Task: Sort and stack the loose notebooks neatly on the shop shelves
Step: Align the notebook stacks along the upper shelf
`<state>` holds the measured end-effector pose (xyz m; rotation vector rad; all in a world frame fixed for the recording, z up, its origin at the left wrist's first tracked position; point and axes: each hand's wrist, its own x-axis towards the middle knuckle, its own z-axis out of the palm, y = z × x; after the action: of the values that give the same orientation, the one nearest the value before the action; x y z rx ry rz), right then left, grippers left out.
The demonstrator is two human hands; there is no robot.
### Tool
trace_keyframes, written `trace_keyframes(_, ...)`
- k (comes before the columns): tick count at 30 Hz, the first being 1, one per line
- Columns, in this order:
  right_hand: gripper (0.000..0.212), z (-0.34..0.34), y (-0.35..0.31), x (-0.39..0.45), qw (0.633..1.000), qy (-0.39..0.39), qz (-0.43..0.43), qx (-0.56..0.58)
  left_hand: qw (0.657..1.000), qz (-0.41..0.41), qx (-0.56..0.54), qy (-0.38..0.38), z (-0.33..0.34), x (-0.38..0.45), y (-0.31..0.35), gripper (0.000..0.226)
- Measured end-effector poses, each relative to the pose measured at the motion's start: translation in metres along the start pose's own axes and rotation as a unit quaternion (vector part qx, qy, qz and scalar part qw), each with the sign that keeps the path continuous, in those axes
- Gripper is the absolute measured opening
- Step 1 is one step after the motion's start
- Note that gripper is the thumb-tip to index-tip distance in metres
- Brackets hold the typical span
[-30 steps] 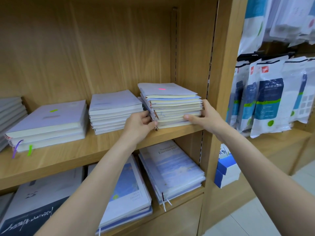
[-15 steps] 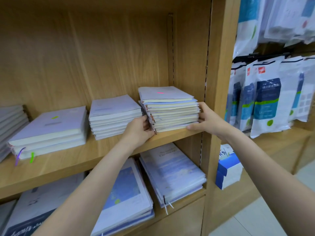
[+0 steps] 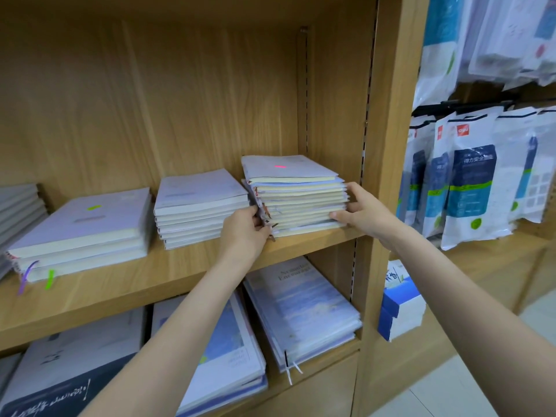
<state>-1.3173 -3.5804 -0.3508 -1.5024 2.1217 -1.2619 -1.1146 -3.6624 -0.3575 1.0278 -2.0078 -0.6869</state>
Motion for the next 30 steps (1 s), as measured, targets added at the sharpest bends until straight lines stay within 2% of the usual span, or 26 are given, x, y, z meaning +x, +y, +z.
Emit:
trace_keyframes(4, 0.055, 0.001, -0.003, 0.0, 0.999, 0.042, 0.017, -0.02, 1.0, 0.0, -0.002, 0.018, 0.003, -0.002, 0.002, 0.028)
trace_keyframes(14, 0.044, 0.007, -0.004, 0.005, 0.991, 0.115, 0.045, -0.058, 0.997, -0.014, 0.063, 0.033, 0.005, -0.002, 0.005, 0.026)
trace_keyframes(21, 0.077, 0.015, 0.001, -0.011, 0.995, 0.081, 0.026, -0.049, 0.995, 0.014, 0.101, -0.004, 0.005, -0.006, 0.003, 0.039)
trace_keyframes(30, 0.061, 0.019, 0.007, -0.019, 0.99, 0.13, 0.008, 0.046, 0.996, 0.027, 0.081, 0.039, 0.004, -0.012, 0.001, 0.035)
